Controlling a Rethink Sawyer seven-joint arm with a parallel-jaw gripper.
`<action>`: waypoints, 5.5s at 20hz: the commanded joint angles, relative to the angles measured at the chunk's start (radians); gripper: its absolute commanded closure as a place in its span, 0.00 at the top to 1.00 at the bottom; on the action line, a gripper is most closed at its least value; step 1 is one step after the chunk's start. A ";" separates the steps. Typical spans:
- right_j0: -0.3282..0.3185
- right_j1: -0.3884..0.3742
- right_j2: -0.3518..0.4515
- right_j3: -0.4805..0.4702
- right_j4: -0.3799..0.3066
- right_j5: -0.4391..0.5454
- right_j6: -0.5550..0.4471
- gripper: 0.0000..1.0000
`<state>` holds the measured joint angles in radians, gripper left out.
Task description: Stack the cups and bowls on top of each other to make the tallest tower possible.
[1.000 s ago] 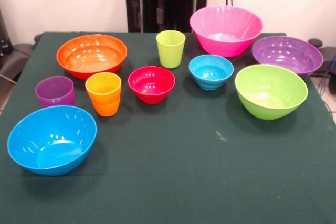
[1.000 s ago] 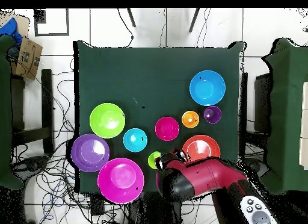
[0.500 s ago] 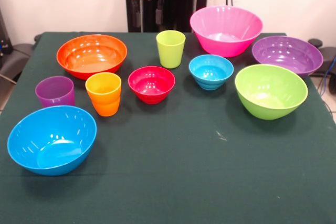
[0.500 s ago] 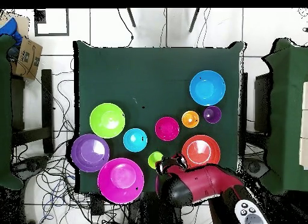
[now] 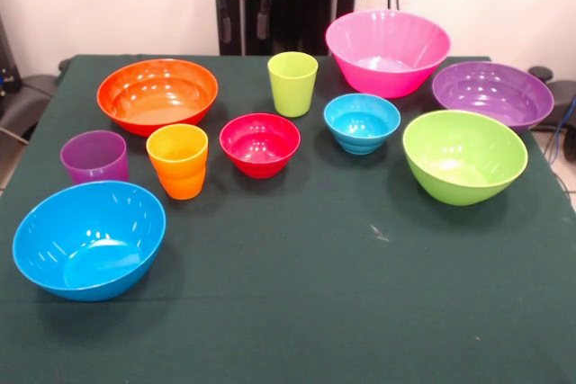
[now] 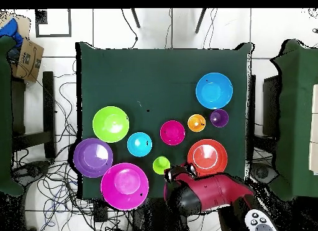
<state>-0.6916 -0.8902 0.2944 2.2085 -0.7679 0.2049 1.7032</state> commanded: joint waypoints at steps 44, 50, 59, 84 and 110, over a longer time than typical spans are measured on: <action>0.158 0.283 -0.176 -0.112 0.019 -0.289 0.132 1.00; 0.169 0.296 -0.184 -0.121 0.023 -0.303 0.132 1.00; 0.173 0.248 -0.145 -0.105 0.069 -0.264 0.135 1.00; 0.110 0.057 -0.027 -0.016 0.196 -0.081 0.066 1.00; 0.166 0.273 -0.110 -0.144 0.135 -0.257 0.098 1.00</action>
<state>-0.5493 -0.7233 0.1769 2.1592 -0.5900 0.0214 1.7034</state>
